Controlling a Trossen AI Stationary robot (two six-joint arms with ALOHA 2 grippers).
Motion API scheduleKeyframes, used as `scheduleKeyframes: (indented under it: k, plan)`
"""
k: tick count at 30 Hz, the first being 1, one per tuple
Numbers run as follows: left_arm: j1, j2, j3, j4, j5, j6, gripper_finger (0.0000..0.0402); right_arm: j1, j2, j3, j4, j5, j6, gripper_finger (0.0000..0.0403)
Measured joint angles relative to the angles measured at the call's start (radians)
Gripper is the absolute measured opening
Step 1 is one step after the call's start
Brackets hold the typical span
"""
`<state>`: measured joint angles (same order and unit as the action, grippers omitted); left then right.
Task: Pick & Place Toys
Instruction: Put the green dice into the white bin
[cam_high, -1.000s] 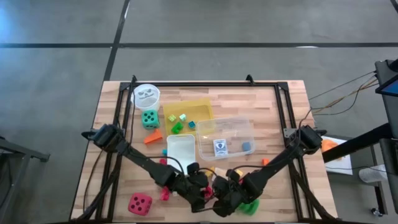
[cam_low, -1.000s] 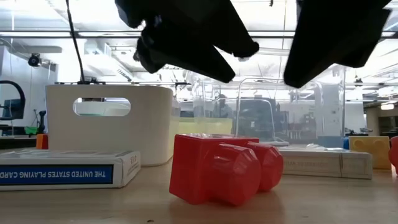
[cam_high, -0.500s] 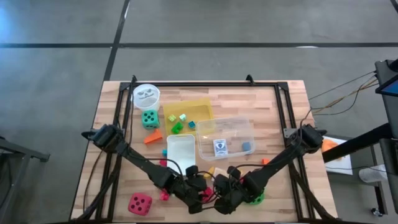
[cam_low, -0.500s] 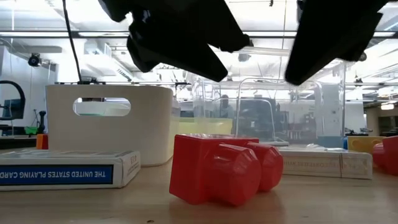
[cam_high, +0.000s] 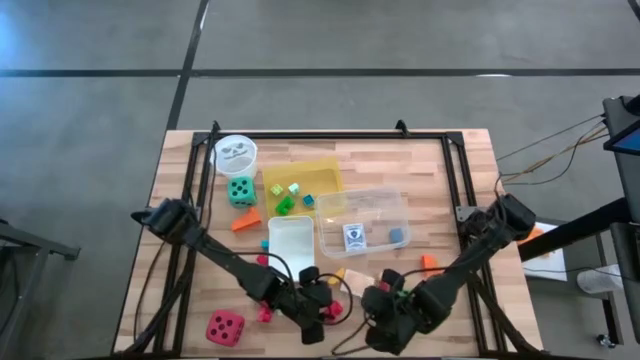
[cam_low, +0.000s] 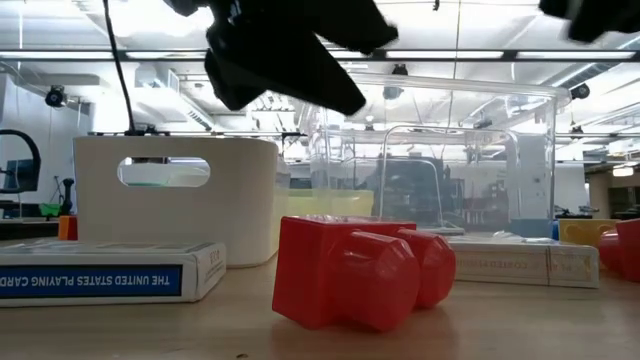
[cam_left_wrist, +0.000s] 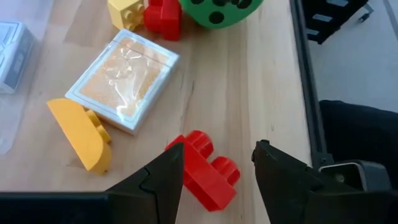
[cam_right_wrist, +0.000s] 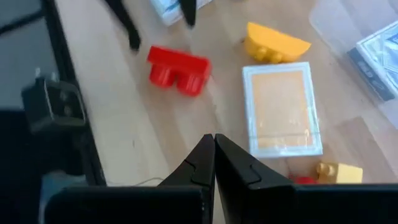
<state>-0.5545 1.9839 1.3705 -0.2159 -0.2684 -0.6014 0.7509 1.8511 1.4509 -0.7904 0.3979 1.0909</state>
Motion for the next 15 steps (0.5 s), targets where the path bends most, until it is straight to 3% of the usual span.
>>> scheduleKeyframes:
  k: [7,15]
  plan:
    - [-0.002,-0.017,-0.001,-0.031,0.0,0.001,0.0187,0.022,0.017,-0.004,0.019,-0.016,-0.075,0.0024]
    - [-0.006,-0.023,-0.001,-0.077,0.001,0.012,0.0187,0.021,0.035,-0.005,0.12,-0.006,-0.195,0.0157]
